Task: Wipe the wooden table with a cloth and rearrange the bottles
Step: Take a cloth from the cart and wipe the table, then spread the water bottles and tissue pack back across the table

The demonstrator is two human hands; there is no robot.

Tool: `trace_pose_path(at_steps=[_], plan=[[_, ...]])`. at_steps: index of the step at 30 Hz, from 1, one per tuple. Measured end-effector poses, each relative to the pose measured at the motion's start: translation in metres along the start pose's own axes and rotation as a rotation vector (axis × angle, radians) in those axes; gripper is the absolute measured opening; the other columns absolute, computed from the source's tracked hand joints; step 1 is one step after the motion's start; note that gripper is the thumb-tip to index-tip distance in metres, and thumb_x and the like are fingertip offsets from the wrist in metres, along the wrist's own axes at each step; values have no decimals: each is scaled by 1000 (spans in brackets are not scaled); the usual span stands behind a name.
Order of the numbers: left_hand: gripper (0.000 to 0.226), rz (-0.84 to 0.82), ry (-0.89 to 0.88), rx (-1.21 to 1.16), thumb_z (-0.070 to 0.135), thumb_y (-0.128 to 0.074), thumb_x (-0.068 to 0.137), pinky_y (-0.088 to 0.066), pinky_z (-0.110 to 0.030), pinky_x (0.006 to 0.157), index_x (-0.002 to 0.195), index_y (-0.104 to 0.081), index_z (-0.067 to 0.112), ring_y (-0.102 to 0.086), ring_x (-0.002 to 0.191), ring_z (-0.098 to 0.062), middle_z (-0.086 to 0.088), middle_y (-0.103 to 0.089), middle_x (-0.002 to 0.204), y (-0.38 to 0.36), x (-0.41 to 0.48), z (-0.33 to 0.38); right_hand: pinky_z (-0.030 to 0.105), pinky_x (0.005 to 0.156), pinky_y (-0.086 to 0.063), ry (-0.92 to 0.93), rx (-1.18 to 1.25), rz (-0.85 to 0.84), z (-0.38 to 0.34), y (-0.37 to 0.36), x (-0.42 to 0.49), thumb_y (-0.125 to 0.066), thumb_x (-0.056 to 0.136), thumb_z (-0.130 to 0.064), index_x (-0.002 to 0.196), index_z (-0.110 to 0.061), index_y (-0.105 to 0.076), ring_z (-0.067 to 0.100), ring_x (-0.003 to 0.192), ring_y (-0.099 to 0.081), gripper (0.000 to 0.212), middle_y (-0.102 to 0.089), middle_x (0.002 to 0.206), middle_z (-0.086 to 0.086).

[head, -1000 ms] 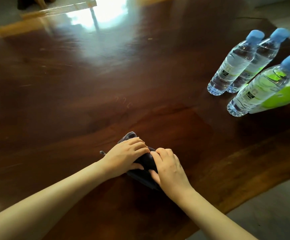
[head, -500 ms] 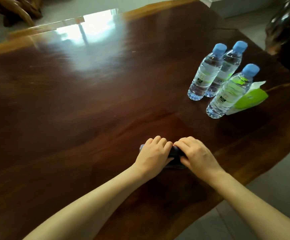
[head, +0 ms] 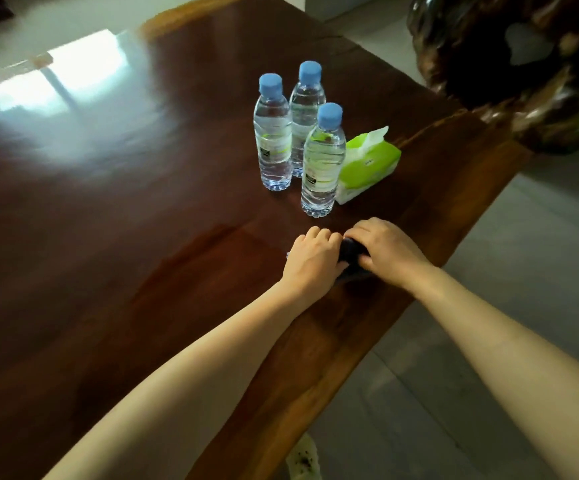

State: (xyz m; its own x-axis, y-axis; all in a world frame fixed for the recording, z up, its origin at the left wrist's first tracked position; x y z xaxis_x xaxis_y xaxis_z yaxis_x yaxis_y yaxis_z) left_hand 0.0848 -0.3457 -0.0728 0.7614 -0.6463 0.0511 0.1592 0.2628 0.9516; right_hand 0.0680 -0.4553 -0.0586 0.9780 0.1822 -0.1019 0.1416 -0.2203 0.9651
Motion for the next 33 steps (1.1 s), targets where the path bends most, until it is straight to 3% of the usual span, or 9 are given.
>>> trace_pose_path(at_steps=[3,6,10,15,17,21,26,29,33], plan=[[43,-42,41,-66,27,-57,86,-46,-41,87,125,-50,10,-50,107,-29,-10,-62,116,-16,5,10,35,111,-19,-84,-8,-8,20,-9,2,-55,81,-2,119,-8,-56,28,116,-48,38,-59,121,12],[55,-114,85,-78,27,-52,91,-42,-43,100,140,-34,9,-41,124,-28,-10,-48,142,-38,-1,8,34,118,-3,-118,-35,-140,27,-32,0,-44,87,3,141,-8,-31,21,139,-26,56,-34,149,9],[61,-92,82,-55,34,-44,95,-27,-39,110,145,-21,9,-28,139,-26,-11,-29,154,-48,-7,3,35,119,2,-83,-63,-221,30,-49,0,-37,90,-2,147,-10,-6,18,145,-1,66,-6,158,6],[78,-55,134,-35,60,-36,89,-1,-45,117,147,-14,12,-11,146,-22,-7,-19,157,-40,-7,-14,35,118,4,-113,46,-314,33,-43,5,-43,88,-11,147,-10,-2,18,145,3,72,-3,158,8],[81,19,221,-74,61,-38,87,2,-49,116,147,-11,14,-6,146,-24,-7,-12,159,-22,-1,-33,35,118,6,-146,181,-262,31,-28,10,-51,85,-16,147,-9,-1,19,145,4,80,-2,158,10],[84,249,365,-120,52,-49,86,-1,-55,115,147,-9,10,-5,145,-31,-15,-4,158,33,19,-72,37,116,7,-197,391,26,25,21,35,-65,81,-30,146,-9,4,23,144,8,97,3,158,12],[98,512,484,-398,39,-67,79,-12,-45,117,147,-5,7,-9,146,-27,-16,-7,158,106,72,-113,37,117,-10,-208,609,261,11,61,80,-77,70,-42,146,-11,-2,22,144,-5,111,-8,157,11],[106,492,466,-663,33,-76,73,-20,-37,118,148,-3,13,-17,144,-19,-7,-12,158,126,104,-130,38,115,-25,-214,704,289,3,62,102,-81,66,-38,145,-9,-14,22,139,-26,108,-27,153,11],[104,337,421,-831,26,-79,70,-39,-41,108,146,-9,25,-47,127,-18,-3,-42,144,119,122,-136,27,87,-44,-256,793,431,2,59,110,-84,64,-29,124,-9,-41,22,111,-56,77,-57,122,9]])
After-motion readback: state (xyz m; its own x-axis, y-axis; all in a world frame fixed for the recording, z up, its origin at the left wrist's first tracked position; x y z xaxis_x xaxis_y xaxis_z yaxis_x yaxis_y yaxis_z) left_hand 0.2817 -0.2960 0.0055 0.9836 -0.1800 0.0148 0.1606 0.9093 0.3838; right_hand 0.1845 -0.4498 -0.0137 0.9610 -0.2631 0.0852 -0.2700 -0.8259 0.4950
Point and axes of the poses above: each hand's wrist, its own x-axis towards the middle knuckle, its own y-axis out of the back of the hand, z = x × y, the point moved 5 cm from there along x, towards the middle knuckle
